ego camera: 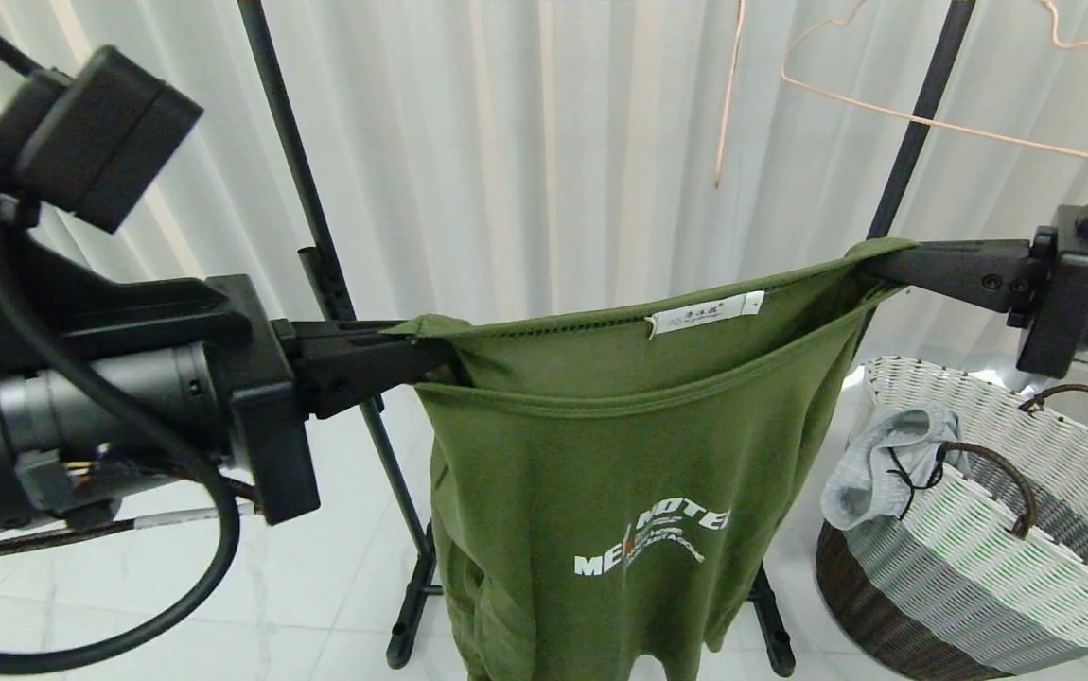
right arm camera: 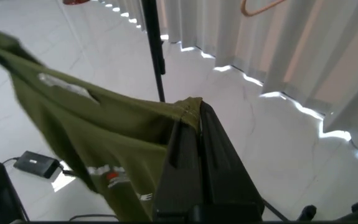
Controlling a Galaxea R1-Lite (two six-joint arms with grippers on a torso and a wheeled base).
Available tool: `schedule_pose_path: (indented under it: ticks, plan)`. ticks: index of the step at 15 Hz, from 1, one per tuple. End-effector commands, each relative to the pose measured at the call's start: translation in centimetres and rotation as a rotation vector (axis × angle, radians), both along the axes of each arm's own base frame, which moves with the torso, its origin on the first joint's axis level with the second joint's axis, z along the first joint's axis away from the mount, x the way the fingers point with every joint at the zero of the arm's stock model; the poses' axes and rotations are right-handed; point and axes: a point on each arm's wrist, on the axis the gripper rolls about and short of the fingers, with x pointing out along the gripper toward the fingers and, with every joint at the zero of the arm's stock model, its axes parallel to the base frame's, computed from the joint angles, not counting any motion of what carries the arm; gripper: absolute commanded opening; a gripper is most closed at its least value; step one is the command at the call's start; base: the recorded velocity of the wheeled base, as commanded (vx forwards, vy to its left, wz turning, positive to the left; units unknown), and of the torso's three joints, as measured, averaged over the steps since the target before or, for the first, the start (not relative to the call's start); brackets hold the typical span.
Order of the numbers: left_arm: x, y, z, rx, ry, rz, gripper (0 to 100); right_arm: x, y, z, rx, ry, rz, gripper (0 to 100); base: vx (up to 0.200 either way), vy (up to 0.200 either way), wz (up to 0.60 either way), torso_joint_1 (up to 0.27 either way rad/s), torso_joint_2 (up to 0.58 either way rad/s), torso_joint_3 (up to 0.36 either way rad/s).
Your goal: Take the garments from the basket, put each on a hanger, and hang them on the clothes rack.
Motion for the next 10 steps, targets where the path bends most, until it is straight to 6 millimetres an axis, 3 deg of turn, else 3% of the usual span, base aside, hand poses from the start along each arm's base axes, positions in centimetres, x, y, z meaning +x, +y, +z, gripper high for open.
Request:
schedule_pose_path:
  ticks: [1,3,10]
  plan:
    - [-2.4,0.5,0.7,-0.019,-0.023,-0.059,0,1.0,0.6,-0.2,-0.005,0.011,0.001,0,0.0,0.0,0.0,0.0,0.0,0.0]
    - [-3.5,0.7,0.9,-0.022,-0.026,-0.096,0,1.8,1.2,-0.2,-0.001,0.006,0.004,0,0.0,0.0,0.0,0.0,0.0,0.0]
    - [-4.3,1.2,0.9,-0.028,-0.033,-0.11,0,2.4,1.6,-0.1,-0.001,0.004,0.003,0,0.0,0.0,0.0,0.0,0.0,0.0]
